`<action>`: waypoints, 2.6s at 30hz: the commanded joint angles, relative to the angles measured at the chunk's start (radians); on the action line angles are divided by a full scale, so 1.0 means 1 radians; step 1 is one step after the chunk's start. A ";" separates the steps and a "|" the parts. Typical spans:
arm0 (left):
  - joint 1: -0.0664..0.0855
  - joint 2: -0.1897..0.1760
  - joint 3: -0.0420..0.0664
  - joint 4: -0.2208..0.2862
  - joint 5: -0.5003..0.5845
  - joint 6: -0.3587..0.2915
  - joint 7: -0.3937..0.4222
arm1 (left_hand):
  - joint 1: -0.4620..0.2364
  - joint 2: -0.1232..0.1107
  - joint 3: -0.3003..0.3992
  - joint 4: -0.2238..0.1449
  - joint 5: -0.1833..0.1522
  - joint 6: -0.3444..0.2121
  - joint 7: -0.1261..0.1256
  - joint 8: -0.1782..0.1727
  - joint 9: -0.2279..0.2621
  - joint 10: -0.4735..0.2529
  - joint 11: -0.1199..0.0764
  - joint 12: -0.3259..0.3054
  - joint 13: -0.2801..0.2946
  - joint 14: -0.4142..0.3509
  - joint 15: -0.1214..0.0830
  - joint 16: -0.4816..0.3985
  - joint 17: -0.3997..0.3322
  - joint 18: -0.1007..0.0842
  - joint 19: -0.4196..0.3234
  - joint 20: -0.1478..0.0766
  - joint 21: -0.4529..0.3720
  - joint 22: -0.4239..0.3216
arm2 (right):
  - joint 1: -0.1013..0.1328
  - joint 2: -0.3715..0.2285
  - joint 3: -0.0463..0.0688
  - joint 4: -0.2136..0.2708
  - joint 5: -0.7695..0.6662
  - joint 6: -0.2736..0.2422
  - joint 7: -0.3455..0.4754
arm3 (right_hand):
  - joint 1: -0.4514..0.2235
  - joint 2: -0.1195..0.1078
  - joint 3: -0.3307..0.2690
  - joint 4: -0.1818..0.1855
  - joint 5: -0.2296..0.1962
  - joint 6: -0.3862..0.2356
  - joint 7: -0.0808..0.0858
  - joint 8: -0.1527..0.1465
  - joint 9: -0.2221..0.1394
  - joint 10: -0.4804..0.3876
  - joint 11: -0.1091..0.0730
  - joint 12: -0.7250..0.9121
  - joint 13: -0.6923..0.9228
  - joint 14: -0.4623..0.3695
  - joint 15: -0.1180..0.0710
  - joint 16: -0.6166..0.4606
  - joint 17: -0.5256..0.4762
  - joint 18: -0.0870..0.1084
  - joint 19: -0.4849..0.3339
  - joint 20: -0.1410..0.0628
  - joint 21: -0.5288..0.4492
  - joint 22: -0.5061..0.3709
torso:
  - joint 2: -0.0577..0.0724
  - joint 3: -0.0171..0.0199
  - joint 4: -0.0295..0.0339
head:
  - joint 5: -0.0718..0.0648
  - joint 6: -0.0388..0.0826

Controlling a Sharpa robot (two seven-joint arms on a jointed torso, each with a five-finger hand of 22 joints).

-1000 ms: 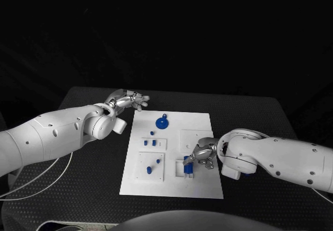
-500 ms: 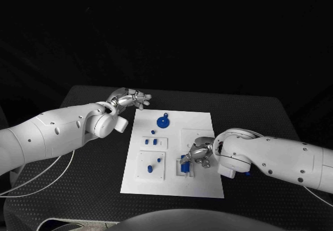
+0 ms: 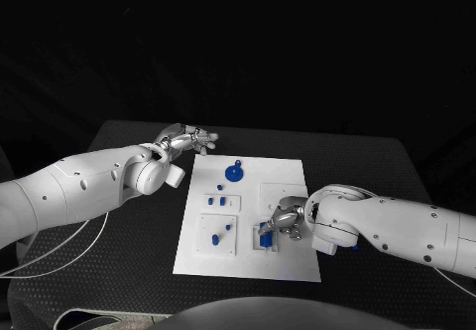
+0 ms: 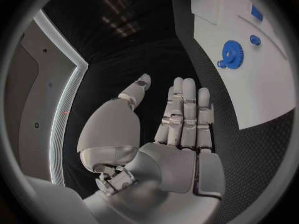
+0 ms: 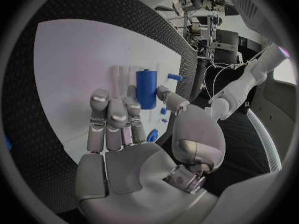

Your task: Assemble the parts on the task board

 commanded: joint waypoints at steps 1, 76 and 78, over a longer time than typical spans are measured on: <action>0.002 0.002 0.001 0.003 0.005 0.012 0.007 | -0.004 0.003 -0.004 0.004 0.006 -0.008 0.000 -0.004 -0.001 -0.007 0.001 -0.004 -0.002 -0.005 0.003 -0.004 0.001 -0.013 -0.007 -0.054 -0.006 -0.001 | -0.002 0.003 0.000 -0.002 -0.013 0.019 0.001 | -0.010 0.003 -0.001 0.000 0.003 0.007 0.001 -0.003 0.002 -0.001 0.000 -0.003 -0.001 0.000 -0.003 -0.006 0.002 0.043 0.002 0.001 0.004 0.015 | 0.000 0.0003 -0.0003 | 0.002 0.000; 0.008 -0.002 0.001 0.005 0.005 -0.001 0.010 | -0.003 0.003 -0.004 0.004 0.007 -0.008 -0.001 -0.004 -0.002 -0.006 0.000 -0.004 -0.001 -0.003 0.002 -0.005 0.003 -0.012 -0.006 -0.054 -0.006 -0.001 | -0.016 0.015 -0.003 -0.008 -0.029 0.027 0.030 | -0.057 -0.083 -0.114 0.009 -0.031 -0.011 0.002 -0.012 0.025 -0.016 0.001 -0.019 0.013 -0.006 -0.004 -0.018 0.014 0.043 -0.010 -0.005 0.001 0.011 | 0.000 0.0004 -0.0002 | 0.012 -0.005; 0.008 -0.002 0.001 0.004 0.005 0.000 0.009 | -0.003 0.003 -0.004 0.004 0.007 -0.008 -0.001 -0.004 -0.002 -0.006 0.000 -0.004 -0.001 -0.003 0.002 -0.005 0.003 -0.012 -0.006 -0.054 -0.006 -0.001 | -0.016 0.012 -0.002 0.000 -0.038 0.035 0.033 | -0.034 -0.081 -0.112 -0.005 -0.030 -0.011 0.002 -0.011 0.027 -0.014 0.001 -0.019 0.014 -0.005 -0.004 -0.018 0.014 0.043 -0.010 -0.007 0.002 0.011 | 0.000 0.0008 -0.0002 | 0.012 -0.004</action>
